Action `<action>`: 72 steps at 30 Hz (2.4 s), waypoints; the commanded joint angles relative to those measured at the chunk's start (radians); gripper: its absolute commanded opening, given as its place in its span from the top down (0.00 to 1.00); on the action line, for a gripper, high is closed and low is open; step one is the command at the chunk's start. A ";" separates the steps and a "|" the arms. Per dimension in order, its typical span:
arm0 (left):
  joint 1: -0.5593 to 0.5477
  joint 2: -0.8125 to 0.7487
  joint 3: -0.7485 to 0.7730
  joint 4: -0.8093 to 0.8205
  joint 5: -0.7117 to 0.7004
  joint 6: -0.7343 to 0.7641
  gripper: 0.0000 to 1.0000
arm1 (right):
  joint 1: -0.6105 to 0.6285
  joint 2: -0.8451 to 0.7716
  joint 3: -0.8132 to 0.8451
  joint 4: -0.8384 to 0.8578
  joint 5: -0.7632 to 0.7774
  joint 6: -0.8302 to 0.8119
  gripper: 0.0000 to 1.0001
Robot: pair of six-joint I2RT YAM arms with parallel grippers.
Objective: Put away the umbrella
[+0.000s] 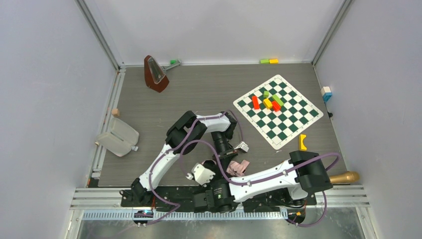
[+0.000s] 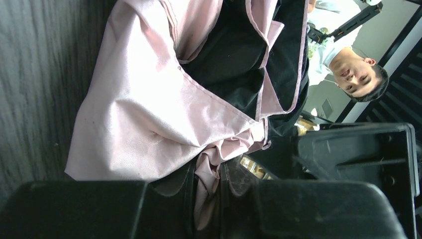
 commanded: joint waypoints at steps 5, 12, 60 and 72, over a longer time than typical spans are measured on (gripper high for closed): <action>-0.005 0.019 -0.006 -0.048 -0.106 0.004 1.00 | 0.002 -0.151 -0.157 -0.219 0.060 0.290 0.56; -0.003 0.014 -0.009 -0.047 -0.110 0.001 1.00 | 0.000 -0.313 -0.303 -0.203 -0.050 0.387 0.77; -0.027 -0.101 -0.139 0.273 -0.462 -0.323 1.00 | -0.614 -1.401 -0.746 0.196 -0.540 0.207 0.31; -0.064 -0.126 -0.190 0.401 -0.496 -0.393 1.00 | -1.145 -1.283 -0.883 0.474 -1.040 0.273 0.37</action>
